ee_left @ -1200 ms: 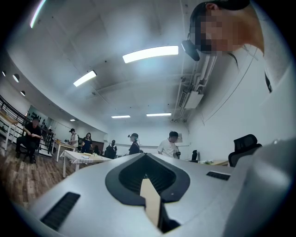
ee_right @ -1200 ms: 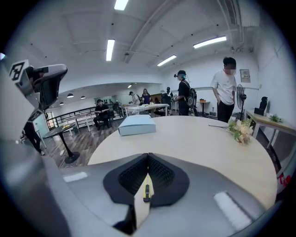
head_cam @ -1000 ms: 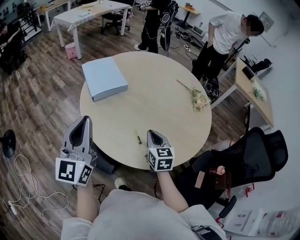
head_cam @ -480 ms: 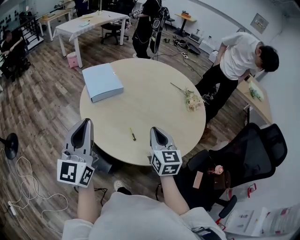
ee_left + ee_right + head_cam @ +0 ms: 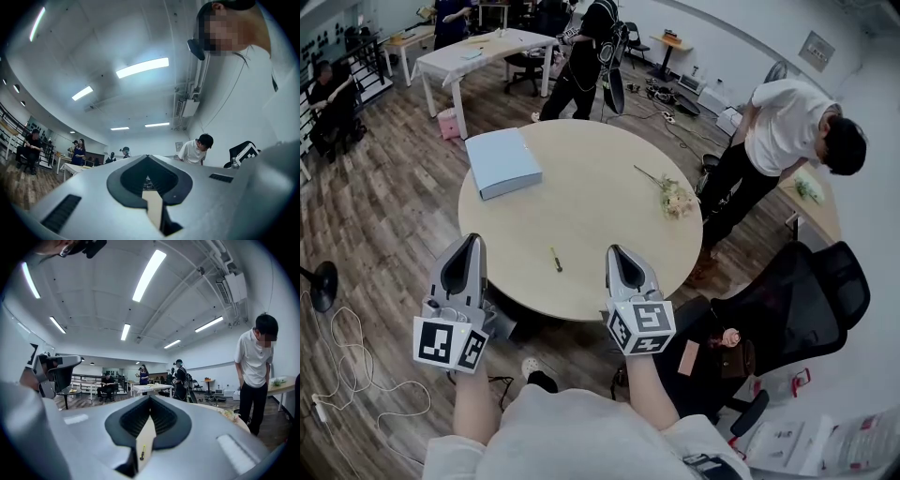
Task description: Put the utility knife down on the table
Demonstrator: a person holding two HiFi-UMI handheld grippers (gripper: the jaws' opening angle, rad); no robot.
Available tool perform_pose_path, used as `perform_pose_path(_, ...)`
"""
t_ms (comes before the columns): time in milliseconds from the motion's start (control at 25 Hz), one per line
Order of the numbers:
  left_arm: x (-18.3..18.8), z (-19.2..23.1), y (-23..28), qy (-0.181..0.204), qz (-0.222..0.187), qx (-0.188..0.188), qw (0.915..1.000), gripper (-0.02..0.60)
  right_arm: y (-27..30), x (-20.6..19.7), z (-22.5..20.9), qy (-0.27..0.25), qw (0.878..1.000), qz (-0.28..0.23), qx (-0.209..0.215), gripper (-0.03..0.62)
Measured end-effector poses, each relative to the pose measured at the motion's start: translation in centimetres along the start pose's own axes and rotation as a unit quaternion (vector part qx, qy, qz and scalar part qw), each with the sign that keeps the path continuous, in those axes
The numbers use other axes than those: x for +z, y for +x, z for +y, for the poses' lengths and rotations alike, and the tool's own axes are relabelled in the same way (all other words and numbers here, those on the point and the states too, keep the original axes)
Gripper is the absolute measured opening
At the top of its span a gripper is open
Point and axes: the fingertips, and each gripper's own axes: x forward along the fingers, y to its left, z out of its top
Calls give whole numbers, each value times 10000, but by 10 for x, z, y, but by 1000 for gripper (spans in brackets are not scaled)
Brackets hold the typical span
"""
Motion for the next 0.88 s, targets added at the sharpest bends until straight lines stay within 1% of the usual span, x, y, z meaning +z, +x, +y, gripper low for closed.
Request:
perform_pose_path(400, 20, -31, -20, 94, -158, 51, 9998, 8, -43, 38, -1, -167, 9988, -448, 88, 11)
perform_pose_path(880, 29, -57, -40, 103, -245, 56, 9996, 8, -85, 56, -2, -317, 9967, -752, 32, 11)
